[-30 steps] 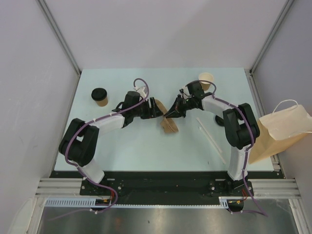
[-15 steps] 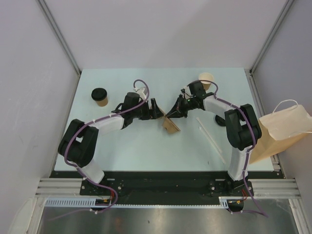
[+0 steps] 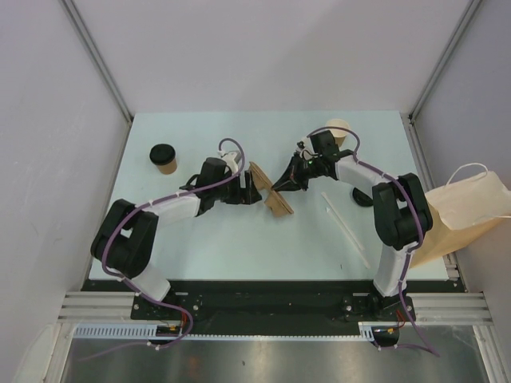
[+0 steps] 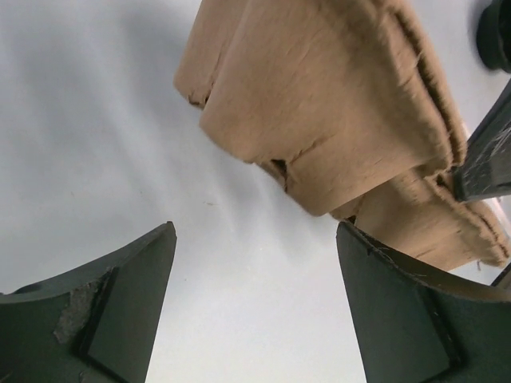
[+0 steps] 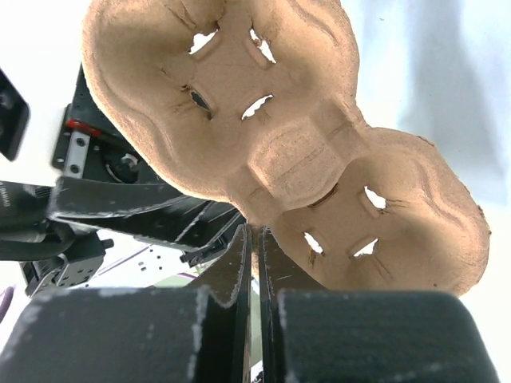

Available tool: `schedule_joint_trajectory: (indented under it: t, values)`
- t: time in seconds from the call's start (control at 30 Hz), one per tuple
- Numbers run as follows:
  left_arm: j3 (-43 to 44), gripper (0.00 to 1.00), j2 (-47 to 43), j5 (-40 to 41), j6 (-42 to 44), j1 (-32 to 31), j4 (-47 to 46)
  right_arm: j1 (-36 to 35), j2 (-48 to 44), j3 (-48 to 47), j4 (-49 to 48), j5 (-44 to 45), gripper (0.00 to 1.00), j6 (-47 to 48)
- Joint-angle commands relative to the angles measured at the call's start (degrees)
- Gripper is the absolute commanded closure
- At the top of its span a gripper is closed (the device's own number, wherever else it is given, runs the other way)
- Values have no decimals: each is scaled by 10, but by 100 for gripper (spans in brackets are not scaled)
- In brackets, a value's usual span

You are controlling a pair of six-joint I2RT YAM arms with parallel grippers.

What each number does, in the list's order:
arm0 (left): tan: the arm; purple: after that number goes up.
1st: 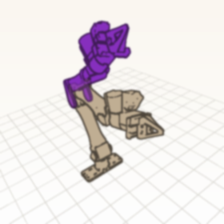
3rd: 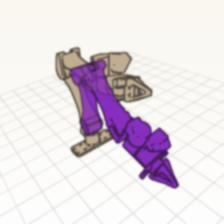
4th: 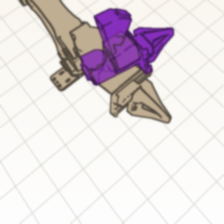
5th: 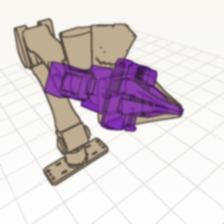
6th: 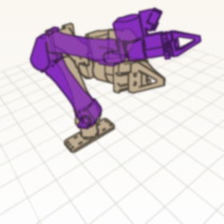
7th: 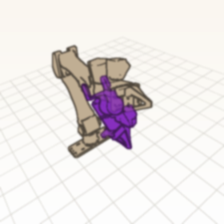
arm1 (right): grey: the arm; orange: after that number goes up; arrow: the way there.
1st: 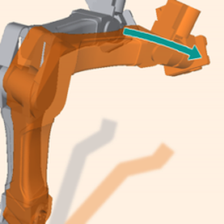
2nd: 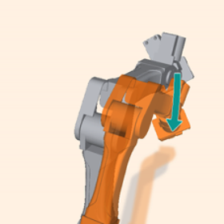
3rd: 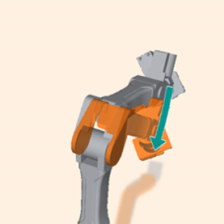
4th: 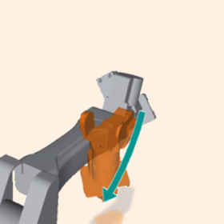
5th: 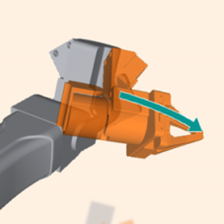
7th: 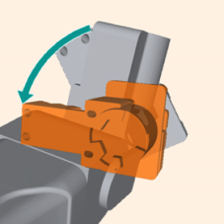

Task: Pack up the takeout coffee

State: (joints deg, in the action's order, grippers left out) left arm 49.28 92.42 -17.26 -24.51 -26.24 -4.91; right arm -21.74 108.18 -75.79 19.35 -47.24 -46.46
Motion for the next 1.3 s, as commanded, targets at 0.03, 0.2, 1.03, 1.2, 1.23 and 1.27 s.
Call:
schedule_joint_trajectory:
  t: [0.03, 0.2, 1.03, 1.2, 1.23, 1.27]
  values:
    - [-25, 13, -43, -34, 14, 1, -35, -1, -33, -6, -3, 6, 100, 12]
    - [-21, 13, -55, -80, -38, 0, -67, -5, -29, -6, 2, 11, 100, 14]
    - [12, 11, -30, -41, -54, 1, -57, -25, -27, -6, -2, 4, 100, 11]
    - [17, 12, -22, -22, -47, 2, -47, -26, -29, -6, -5, -6, 100, 7]
    - [18, 12, -21, -19, -45, 2, -44, -26, -29, -6, -5, -7, 100, 5]
    - [18, 12, -19, -16, -44, 2, -41, -27, -30, -6, -7, -8, 100, 4]
